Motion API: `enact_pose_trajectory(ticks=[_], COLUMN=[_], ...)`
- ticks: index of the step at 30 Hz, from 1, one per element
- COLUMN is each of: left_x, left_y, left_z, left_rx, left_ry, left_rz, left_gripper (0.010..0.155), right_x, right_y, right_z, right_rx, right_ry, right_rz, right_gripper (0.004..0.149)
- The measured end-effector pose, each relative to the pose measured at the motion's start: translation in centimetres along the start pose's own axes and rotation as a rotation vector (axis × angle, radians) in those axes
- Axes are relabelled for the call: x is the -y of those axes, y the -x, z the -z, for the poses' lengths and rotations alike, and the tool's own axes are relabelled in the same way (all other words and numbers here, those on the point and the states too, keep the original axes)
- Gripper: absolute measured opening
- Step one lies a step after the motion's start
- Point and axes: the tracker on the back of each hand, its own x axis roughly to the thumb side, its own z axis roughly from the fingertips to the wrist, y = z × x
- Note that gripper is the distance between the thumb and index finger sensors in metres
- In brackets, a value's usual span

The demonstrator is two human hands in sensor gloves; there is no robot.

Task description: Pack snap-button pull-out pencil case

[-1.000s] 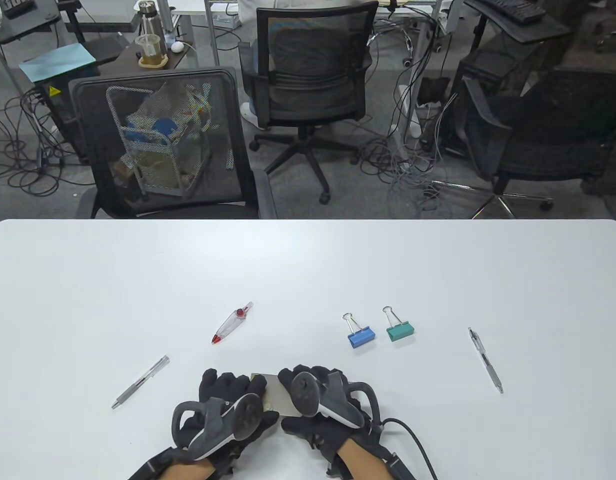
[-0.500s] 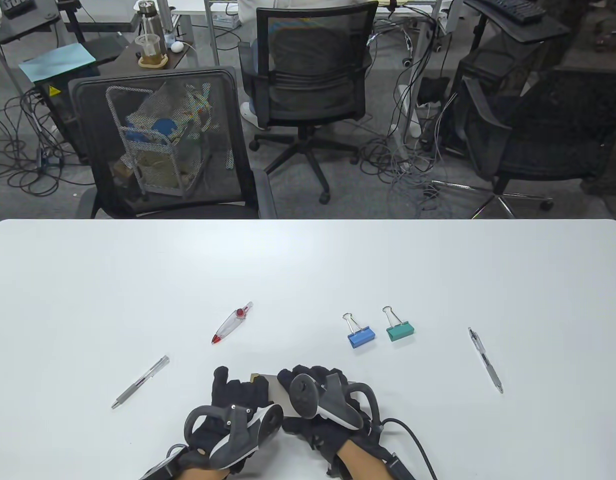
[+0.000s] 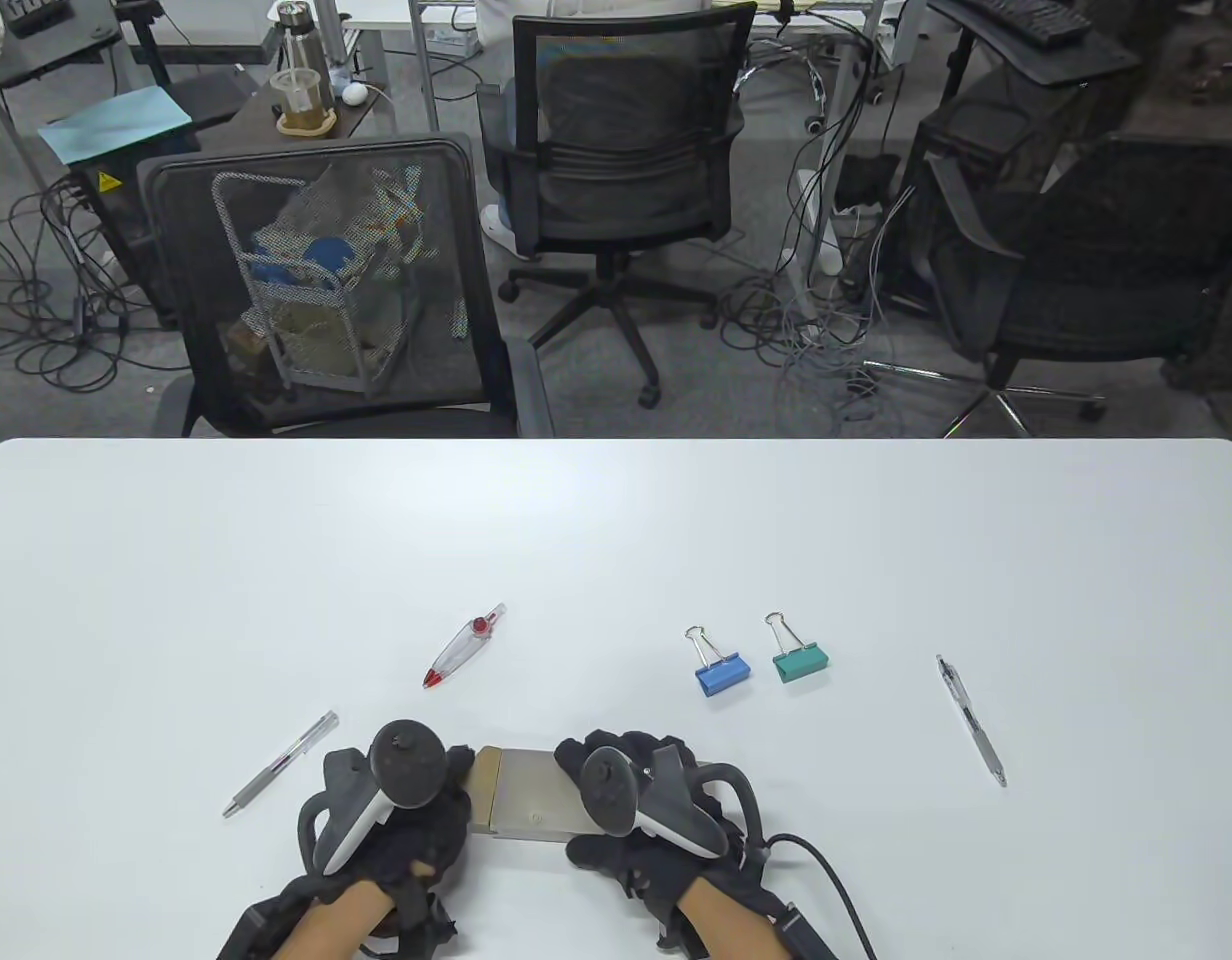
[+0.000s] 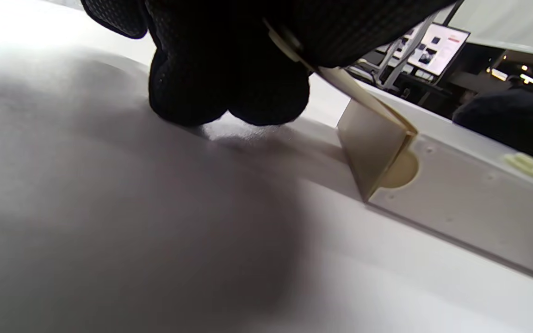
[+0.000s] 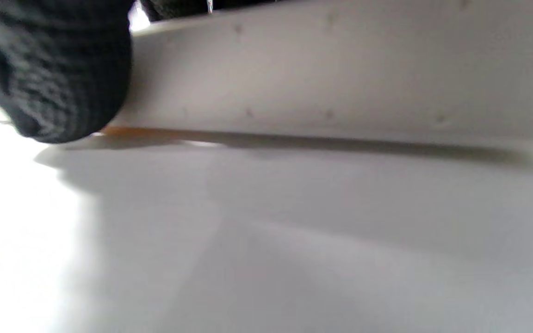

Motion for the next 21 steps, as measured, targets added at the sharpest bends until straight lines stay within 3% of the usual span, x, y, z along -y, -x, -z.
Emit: enact_pose_trajectory(ticks=[4, 16, 19, 21], left_x=[-0.1, -0.2, 0.1, 0.2], left_y=[0.1, 0.2, -0.1, -0.4], left_z=[-0.3, -0.3, -0.2, -0.3], left_rx=[-0.009, -0.013, 0.016, 0.022], left_ry=[-0.018, -0.015, 0.03, -0.005], left_rz=[0.034, 0.046, 0.016, 0.06], left_gripper=[0.057, 0.057, 0.058, 0.058], right_x=[0.4, 1.3, 1.1, 1.1], right_y=[1.8, 12.2, 13.3, 13.2], right_z=[-0.2, -3.4, -3.8, -3.8], right_rx=[0.008, -0.054, -0.044, -0.049], right_ry=[-0.014, -0.05, -0.057, -0.048], right_rz=[-0.006, 0.045, 0.102, 0.083], right_gripper=[0.087, 0.089, 0.089, 0.089])
